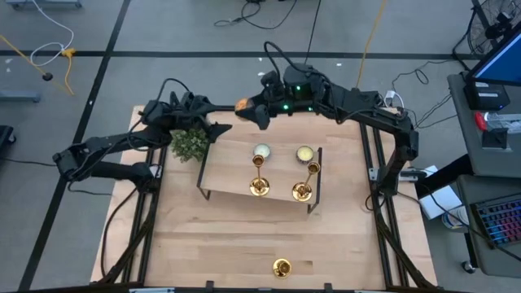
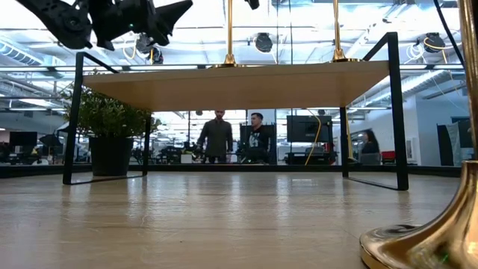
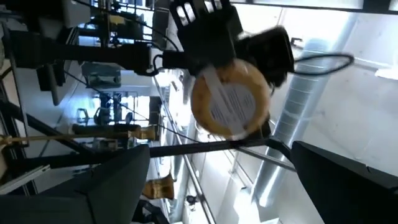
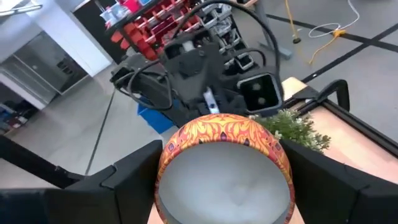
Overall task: Pick & Place candle stick holders
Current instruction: Put the scented candle on the shelf
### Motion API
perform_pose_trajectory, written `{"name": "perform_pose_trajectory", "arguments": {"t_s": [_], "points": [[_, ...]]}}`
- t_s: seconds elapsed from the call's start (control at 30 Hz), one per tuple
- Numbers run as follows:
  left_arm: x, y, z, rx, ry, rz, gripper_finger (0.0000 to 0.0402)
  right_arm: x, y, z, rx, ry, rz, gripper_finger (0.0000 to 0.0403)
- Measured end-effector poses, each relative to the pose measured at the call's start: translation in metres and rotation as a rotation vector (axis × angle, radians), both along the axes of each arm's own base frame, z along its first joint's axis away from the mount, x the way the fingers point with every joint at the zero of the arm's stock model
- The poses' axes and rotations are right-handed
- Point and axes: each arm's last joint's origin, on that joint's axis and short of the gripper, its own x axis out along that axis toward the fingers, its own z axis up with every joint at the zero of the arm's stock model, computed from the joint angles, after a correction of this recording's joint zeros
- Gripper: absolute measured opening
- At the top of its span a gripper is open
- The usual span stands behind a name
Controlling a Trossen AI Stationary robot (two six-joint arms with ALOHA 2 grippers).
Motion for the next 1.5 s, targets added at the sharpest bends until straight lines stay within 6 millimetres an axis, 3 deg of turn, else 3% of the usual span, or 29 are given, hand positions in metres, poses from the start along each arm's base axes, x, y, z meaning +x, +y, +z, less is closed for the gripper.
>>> {"name": "perform_pose_trajectory", "arguments": {"t_s": [0.2,0.53,0.77,1.03,1.37,1.5], "points": [[0.016,0.001,-0.009,-0.006,0.001,0.071,0.0397,0.002,0.007,0.000,-0.009,0.006,-0.007,0.0297],[0.033,0.003,0.025,0.158,-0.102,0.052,0.0397,0.001,0.009,-0.005,-0.027,0.056,-0.025,0.0298],[0.033,0.000,0.027,0.312,-0.103,-0.023,0.0397,0.001,0.009,-0.005,-0.029,0.052,-0.018,0.0298],[0.034,-0.011,0.028,0.329,-0.099,-0.145,0.0397,0.001,0.009,-0.005,-0.036,0.052,-0.023,0.0299],[0.036,-0.020,0.031,0.369,-0.137,-0.159,0.0397,0.001,0.009,-0.005,-0.043,0.053,-0.021,0.0299],[0.034,-0.022,0.030,0.454,-0.143,-0.216,0.0397,0.001,0.009,-0.005,-0.042,0.053,-0.020,0.0299]]}}
